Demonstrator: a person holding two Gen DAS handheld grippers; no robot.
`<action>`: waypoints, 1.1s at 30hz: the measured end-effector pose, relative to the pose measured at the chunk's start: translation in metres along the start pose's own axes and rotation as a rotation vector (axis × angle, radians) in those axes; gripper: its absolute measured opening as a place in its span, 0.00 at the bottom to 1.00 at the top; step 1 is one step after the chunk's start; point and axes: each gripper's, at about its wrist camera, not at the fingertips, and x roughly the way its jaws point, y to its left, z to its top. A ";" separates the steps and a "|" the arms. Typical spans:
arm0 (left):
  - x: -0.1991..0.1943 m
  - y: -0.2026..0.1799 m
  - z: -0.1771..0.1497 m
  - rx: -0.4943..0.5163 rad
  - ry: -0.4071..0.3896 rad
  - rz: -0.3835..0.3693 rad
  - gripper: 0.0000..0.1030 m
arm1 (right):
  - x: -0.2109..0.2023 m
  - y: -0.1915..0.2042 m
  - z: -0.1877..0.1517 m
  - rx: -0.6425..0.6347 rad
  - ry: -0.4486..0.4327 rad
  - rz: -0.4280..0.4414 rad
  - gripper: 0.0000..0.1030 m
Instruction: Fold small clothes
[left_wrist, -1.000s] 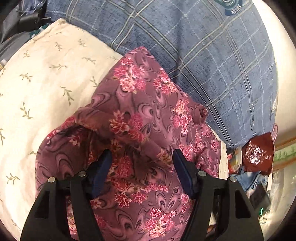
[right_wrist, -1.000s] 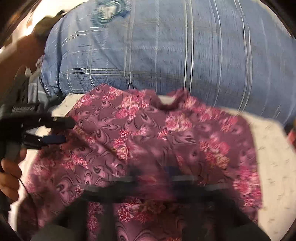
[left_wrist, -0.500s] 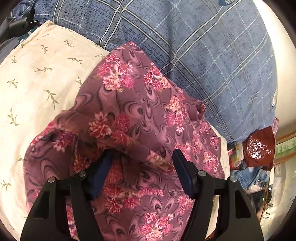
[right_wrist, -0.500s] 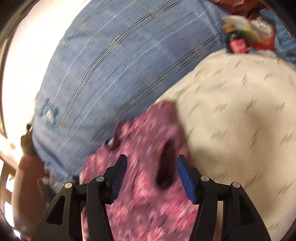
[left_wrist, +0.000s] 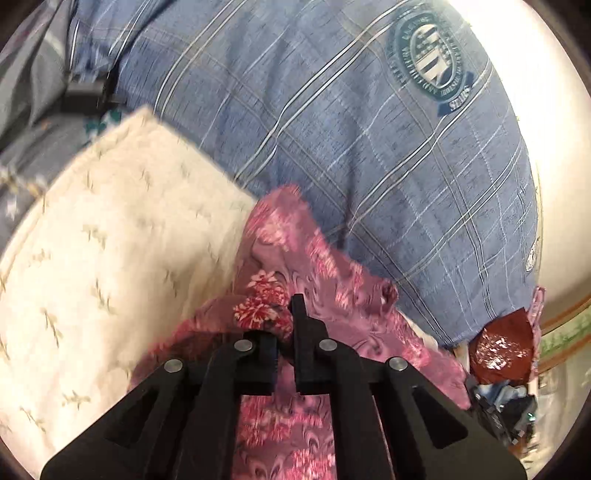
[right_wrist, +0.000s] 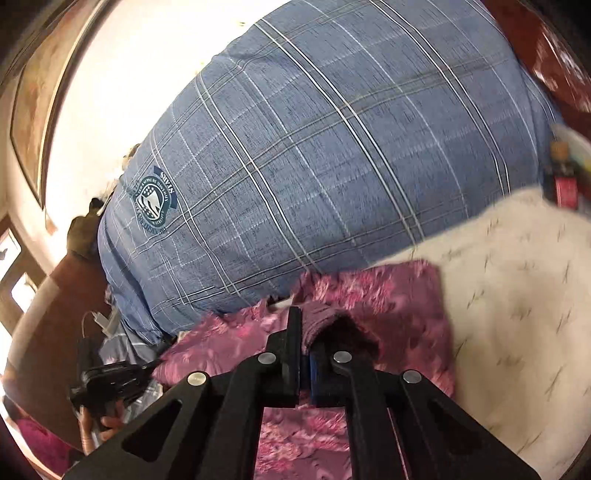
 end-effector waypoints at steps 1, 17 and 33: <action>0.008 0.005 -0.004 -0.008 0.033 -0.001 0.04 | 0.008 -0.005 -0.003 -0.003 0.025 -0.033 0.03; -0.010 -0.007 -0.015 0.149 0.043 0.048 0.34 | 0.043 -0.053 -0.039 0.180 0.182 -0.051 0.12; 0.042 0.001 -0.018 0.247 0.102 0.214 0.46 | 0.061 0.029 0.005 -0.077 0.251 0.032 0.34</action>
